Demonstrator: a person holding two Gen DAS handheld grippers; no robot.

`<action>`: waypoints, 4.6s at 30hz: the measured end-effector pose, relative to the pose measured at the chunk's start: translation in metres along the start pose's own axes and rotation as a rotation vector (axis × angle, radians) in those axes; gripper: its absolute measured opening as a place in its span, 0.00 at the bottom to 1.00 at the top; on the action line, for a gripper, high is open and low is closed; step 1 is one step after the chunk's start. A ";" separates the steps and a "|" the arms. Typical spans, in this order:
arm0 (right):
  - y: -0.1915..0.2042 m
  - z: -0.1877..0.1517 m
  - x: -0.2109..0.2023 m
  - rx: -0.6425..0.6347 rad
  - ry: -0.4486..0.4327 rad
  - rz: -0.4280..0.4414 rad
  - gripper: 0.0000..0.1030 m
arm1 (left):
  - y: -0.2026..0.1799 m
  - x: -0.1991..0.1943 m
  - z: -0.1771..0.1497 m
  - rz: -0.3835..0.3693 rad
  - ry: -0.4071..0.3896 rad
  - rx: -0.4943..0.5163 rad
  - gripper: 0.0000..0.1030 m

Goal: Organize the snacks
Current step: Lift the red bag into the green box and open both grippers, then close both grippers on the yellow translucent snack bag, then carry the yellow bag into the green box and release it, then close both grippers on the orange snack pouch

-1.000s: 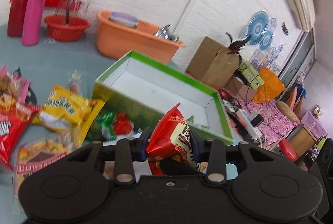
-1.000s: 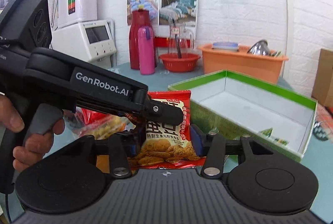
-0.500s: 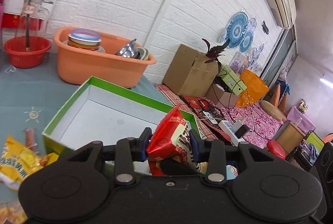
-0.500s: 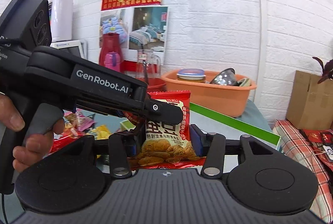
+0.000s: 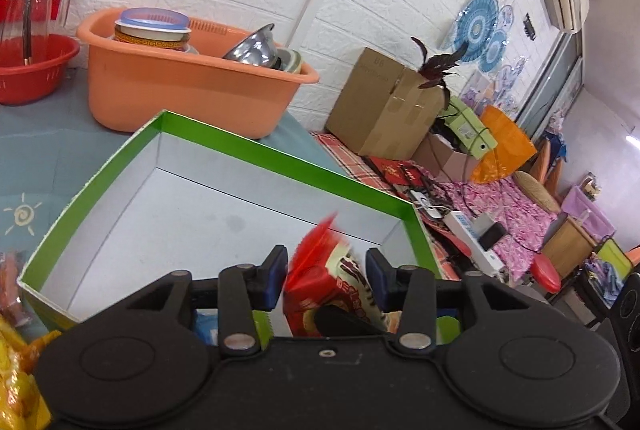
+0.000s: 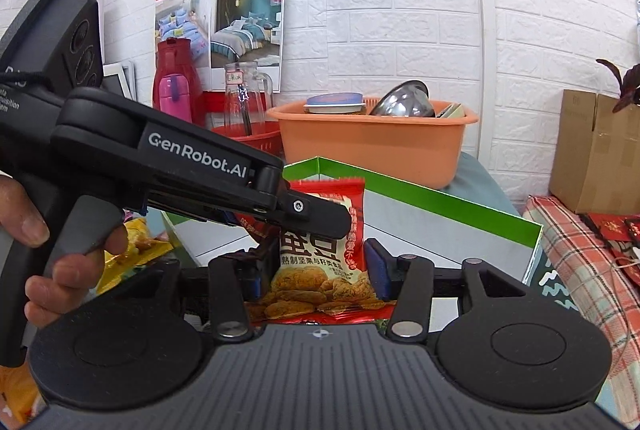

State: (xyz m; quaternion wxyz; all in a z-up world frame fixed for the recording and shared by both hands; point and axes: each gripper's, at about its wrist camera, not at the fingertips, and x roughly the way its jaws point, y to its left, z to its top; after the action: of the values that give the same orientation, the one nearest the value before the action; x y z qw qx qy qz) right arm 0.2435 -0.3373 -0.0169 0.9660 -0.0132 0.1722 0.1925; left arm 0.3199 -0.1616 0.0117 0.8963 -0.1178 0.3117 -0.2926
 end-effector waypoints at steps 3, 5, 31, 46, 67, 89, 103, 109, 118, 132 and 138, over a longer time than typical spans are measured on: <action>0.000 -0.007 0.005 -0.010 0.045 -0.086 1.00 | 0.003 -0.003 -0.004 0.089 -0.033 -0.005 1.00; -0.004 -0.009 0.001 0.013 0.046 -0.082 1.00 | 0.004 -0.009 -0.006 0.101 -0.043 0.013 1.00; 0.075 -0.029 -0.118 0.050 0.036 0.021 1.00 | -0.021 -0.189 -0.103 0.104 -0.083 -0.076 1.00; 0.089 -0.075 -0.089 0.021 0.221 0.139 1.00 | -0.009 -0.152 -0.144 0.025 0.065 -0.110 1.00; 0.078 -0.075 -0.096 0.051 0.206 0.180 0.81 | -0.003 -0.139 -0.160 0.033 0.058 -0.200 0.72; 0.034 -0.011 -0.113 0.020 -0.017 -0.011 0.61 | -0.052 -0.110 -0.078 -0.102 -0.069 -0.075 0.69; -0.023 -0.001 -0.075 0.064 -0.047 -0.104 0.59 | -0.048 -0.034 -0.034 -0.148 -0.047 -0.089 0.69; -0.040 -0.005 -0.055 0.085 -0.056 -0.120 0.59 | -0.041 -0.005 -0.034 -0.122 -0.005 -0.091 0.69; -0.029 -0.018 -0.052 -0.012 -0.045 -0.163 1.00 | -0.046 -0.025 -0.039 -0.026 -0.107 -0.046 1.00; 0.028 -0.013 -0.113 0.025 -0.058 -0.094 1.00 | -0.042 -0.130 -0.074 0.067 -0.104 -0.096 1.00; 0.060 -0.035 -0.118 0.066 0.033 0.014 1.00 | -0.017 -0.175 -0.108 0.100 -0.083 -0.178 1.00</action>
State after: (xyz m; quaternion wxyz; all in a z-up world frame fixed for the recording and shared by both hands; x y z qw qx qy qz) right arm 0.1077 -0.3284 -0.0075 0.9615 0.0168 0.1946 0.1934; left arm 0.1338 -0.0734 0.0199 0.9080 -0.1931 0.3044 -0.2135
